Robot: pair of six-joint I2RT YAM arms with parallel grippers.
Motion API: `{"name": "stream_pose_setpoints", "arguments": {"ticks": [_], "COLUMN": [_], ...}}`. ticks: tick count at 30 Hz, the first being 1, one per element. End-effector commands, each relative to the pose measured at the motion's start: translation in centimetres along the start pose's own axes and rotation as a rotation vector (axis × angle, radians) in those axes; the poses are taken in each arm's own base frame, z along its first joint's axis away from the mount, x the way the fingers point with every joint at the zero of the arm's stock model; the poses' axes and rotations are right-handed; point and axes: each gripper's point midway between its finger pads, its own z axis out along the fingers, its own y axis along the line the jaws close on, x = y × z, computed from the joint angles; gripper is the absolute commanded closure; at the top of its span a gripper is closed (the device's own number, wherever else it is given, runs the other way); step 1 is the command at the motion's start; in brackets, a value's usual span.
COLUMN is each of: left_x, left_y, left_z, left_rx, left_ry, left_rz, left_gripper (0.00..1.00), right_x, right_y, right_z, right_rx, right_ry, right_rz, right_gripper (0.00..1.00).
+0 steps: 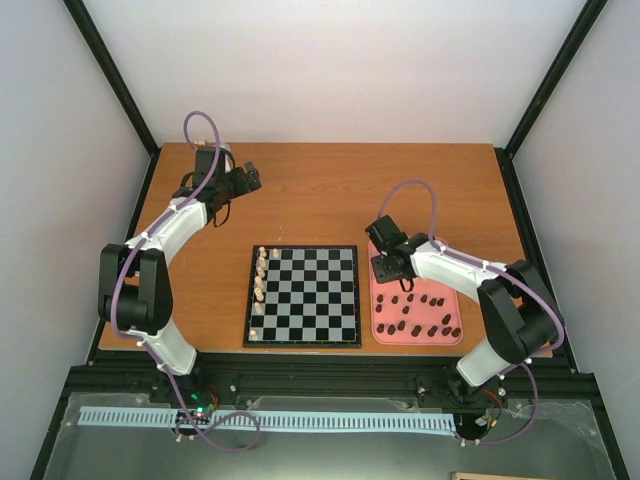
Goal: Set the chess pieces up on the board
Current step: Pick up the chess piece from the storage box.
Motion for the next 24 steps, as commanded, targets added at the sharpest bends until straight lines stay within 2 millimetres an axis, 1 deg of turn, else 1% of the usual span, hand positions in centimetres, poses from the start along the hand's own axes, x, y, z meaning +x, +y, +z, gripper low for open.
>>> {"name": "stream_pose_setpoints", "arguments": {"ticks": [1,4,7,12,20,24], "left_x": [-1.0,-1.0,-1.0,-1.0,-1.0,-1.0], "left_y": [-0.6,-0.6,-0.6,-0.6,-0.6,-0.6], "left_z": [-0.3,-0.3,-0.2,-0.2,-0.3,-0.3], "left_rx": [0.014,0.013,0.01,0.011,0.011,0.012], "left_ry": [-0.027,-0.029,-0.028,-0.028,-0.029,-0.028], "left_rz": [0.018,0.018,0.018,0.016,0.015,0.015], "left_gripper": [0.0,0.0,0.0,0.0,0.0,0.0], "right_x": [0.1,0.3,0.6,0.9,0.9,0.4], "right_y": [-0.7,-1.0,-1.0,-0.9,-1.1,-1.0], "right_z": [1.0,1.3,1.6,2.0,2.0,1.5], "right_rx": [0.006,0.008,0.001,-0.002,0.004,-0.006], "right_ry": [0.01,0.021,0.03,0.043,0.048,0.04], "right_rz": [0.025,0.031,0.029,0.03,0.033,0.039], "right_gripper": [0.61,0.65,0.66,0.72,0.9,0.95]}}
